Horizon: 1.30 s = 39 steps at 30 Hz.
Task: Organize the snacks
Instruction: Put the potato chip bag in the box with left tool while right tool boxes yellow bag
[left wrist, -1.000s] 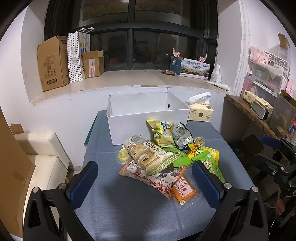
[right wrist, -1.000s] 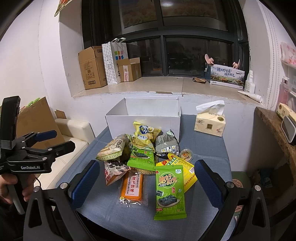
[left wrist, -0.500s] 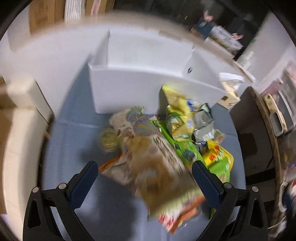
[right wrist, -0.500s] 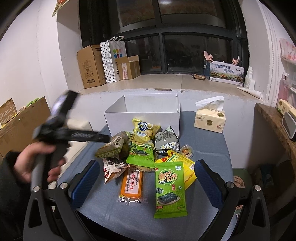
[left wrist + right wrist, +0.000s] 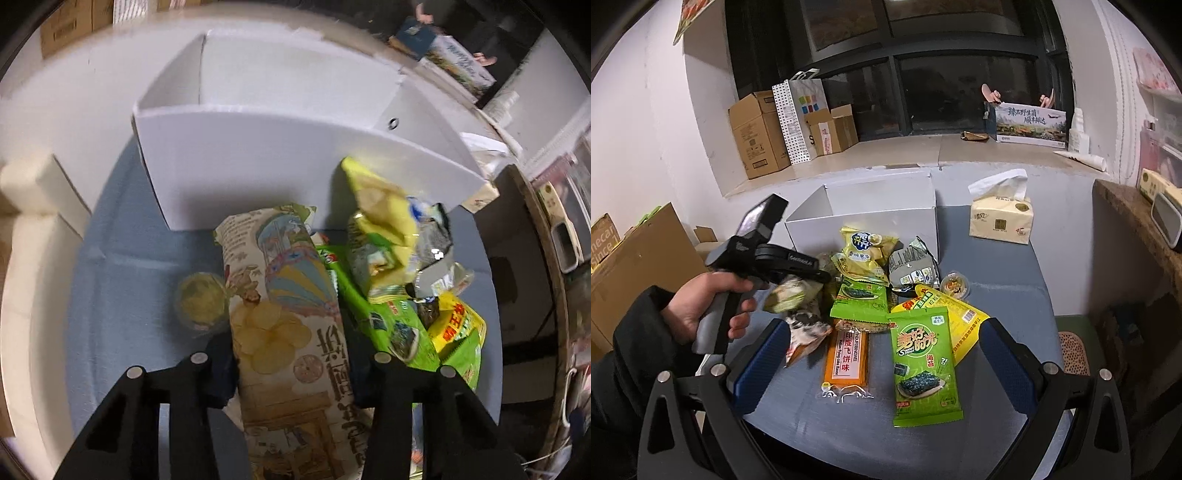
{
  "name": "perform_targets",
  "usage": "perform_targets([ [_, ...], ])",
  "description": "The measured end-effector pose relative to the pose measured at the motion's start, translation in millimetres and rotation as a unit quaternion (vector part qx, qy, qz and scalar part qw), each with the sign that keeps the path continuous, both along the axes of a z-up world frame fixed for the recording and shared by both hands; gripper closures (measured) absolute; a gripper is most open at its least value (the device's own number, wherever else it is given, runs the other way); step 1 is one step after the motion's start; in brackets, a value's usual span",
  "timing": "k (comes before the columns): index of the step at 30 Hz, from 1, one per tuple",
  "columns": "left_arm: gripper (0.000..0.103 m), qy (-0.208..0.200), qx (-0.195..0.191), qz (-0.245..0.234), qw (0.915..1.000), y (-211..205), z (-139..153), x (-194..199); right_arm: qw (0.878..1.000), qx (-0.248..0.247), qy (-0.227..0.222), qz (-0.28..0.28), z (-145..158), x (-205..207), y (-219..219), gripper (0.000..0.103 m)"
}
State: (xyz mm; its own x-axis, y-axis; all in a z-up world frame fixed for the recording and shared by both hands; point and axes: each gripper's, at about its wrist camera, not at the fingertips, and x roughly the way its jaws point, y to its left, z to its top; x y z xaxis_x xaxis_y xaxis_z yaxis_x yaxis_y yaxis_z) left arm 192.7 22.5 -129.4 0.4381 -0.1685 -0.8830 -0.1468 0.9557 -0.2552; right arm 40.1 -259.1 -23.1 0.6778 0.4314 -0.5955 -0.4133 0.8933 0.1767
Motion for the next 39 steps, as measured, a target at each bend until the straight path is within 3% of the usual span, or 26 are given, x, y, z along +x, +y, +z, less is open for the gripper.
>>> perform_targets([
  [5, 0.055, -0.073, 0.029, -0.017, 0.9968, -10, 35, -23, 1.000, -0.004, 0.001, 0.006, -2, 1, 5, 0.000],
  [10, 0.055, -0.183, 0.055, -0.040, 0.9807, -13, 82, -76, 1.000, 0.001, 0.011, 0.008, -9, 8, 9, 0.000],
  [13, 0.055, -0.222, 0.060, -0.047, 0.9720, -11, 97, -109, 1.000, 0.010, 0.020, 0.010, -16, 21, 15, 0.000],
  [21, 0.055, -0.269, 0.077, -0.040, 0.9591, 0, 106, -156, 0.999, -0.023, 0.039, 0.017, -37, 103, 82, 0.000],
  [27, 0.055, -0.280, 0.085, -0.034, 0.9556, 8, 107, -171, 0.997, -0.040, 0.071, 0.003, -62, 172, 136, 0.000],
  [32, 0.055, -0.283, 0.087, -0.031, 0.9548, 14, 101, -180, 0.992, -0.028, 0.120, -0.011, -86, 213, 155, 0.000],
  [33, 0.055, -0.282, 0.087, -0.031, 0.9550, 15, 100, -181, 0.991, -0.030, 0.127, -0.009, -89, 216, 158, 0.007],
  [35, 0.055, -0.282, 0.088, -0.029, 0.9550, 17, 99, -182, 0.989, -0.031, 0.144, -0.007, -97, 221, 161, 0.035],
  [39, 0.055, -0.287, 0.084, -0.019, 0.9541, 23, 100, -184, 0.993, -0.029, 0.110, 0.010, -88, 202, 161, 0.040],
])
